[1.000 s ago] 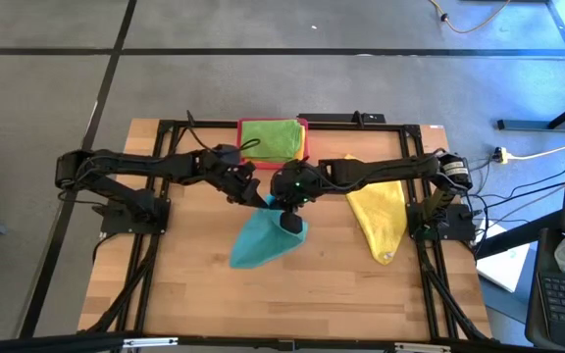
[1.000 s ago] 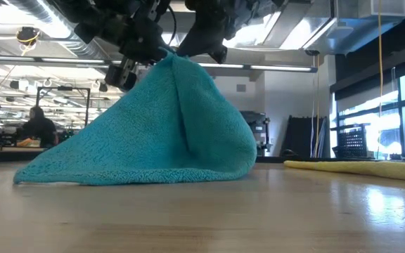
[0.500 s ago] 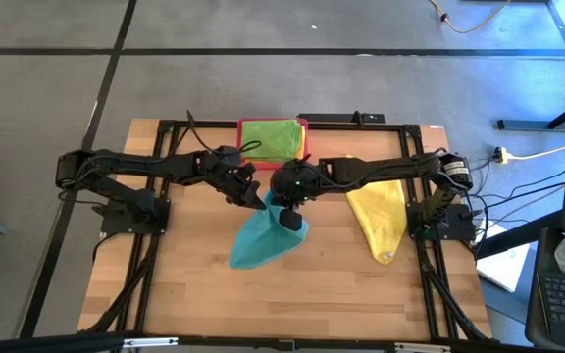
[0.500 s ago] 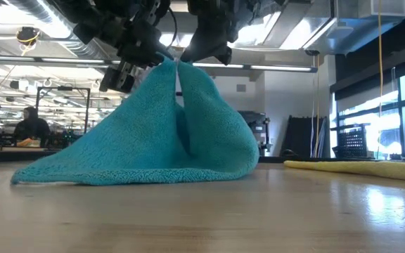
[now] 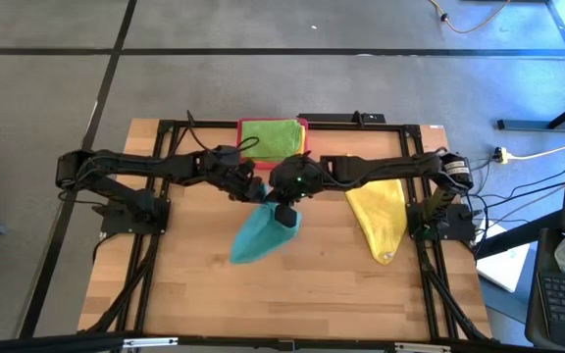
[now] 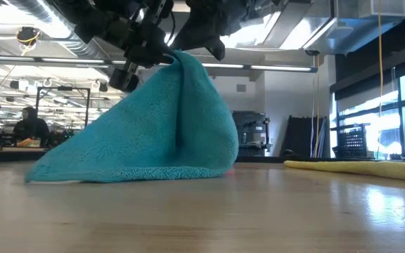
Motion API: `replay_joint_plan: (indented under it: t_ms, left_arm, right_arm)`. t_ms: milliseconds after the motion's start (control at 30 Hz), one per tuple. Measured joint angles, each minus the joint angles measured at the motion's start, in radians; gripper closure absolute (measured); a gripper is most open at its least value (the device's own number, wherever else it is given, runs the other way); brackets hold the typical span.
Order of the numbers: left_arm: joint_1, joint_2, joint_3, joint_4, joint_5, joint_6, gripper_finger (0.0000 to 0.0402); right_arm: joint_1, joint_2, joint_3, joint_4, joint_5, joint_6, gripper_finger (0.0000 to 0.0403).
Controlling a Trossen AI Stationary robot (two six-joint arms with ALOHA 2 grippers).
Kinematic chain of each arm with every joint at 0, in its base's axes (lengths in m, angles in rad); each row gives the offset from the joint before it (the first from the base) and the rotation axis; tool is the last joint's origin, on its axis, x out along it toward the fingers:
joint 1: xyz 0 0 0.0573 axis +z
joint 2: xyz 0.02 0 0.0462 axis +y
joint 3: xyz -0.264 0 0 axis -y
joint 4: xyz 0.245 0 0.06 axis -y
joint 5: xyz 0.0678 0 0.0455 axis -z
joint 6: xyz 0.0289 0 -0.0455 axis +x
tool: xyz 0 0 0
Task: Fold microfiber towels
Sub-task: Fold the blue microfiber cloth
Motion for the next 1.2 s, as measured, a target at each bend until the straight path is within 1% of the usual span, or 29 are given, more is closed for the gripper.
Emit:
replay_joint_plan:
  t_ms: [200,300,467,600,733,833,933,967,1067,1100,1200]
  left_arm:
    - [0.0,0.001,-0.001,0.022,-0.015,-0.009,0.0401]
    - [0.0,0.001,-0.001,0.027,-0.02,-0.016,0.0401]
    - [0.0,0.001,-0.003,0.057,-0.057,-0.018,0.0401]
    - [0.001,0.001,-0.004,0.087,-0.102,-0.023,0.0401]
    - [0.019,0.001,-0.004,0.088,-0.115,-0.023,0.0401]
    - [0.027,0.001,-0.004,0.095,-0.116,-0.023,0.0401]
    - [0.03,-0.001,-0.004,0.112,-0.13,-0.024,0.0402]
    - [0.032,-0.001,0.003,0.182,-0.14,-0.03,0.0401]
    - [0.035,-0.015,0.012,0.286,-0.149,-0.031,0.0401]
    - [0.033,-0.008,0.012,0.327,-0.149,-0.041,0.0401]
    - [0.035,-0.006,0.008,0.421,-0.171,-0.056,0.0401]
  right_arm:
    - [0.0,-0.003,0.0,-0.01,0.002,-0.001,0.0396]
    - [-0.001,-0.003,0.0,-0.011,0.003,-0.001,0.0389]
    - [-0.001,-0.004,0.0,-0.016,0.008,-0.003,0.0375]
    - [-0.002,-0.005,0.0,-0.023,0.016,-0.028,0.0379]
    - [-0.007,-0.003,0.0,-0.026,0.019,-0.055,0.0391]
    - [-0.006,-0.002,0.0,-0.027,0.019,-0.072,0.0389]
    - [-0.006,-0.002,0.0,-0.027,0.0,-0.106,0.0366]
    - [-0.004,0.0,0.0,-0.027,-0.015,-0.11,0.0354]
    - [0.004,0.014,-0.01,-0.069,-0.026,-0.134,0.0316]
    - [0.004,0.013,-0.009,-0.062,-0.022,-0.14,0.0303]
    - [-0.002,0.004,-0.003,-0.077,0.036,-0.156,0.0275]
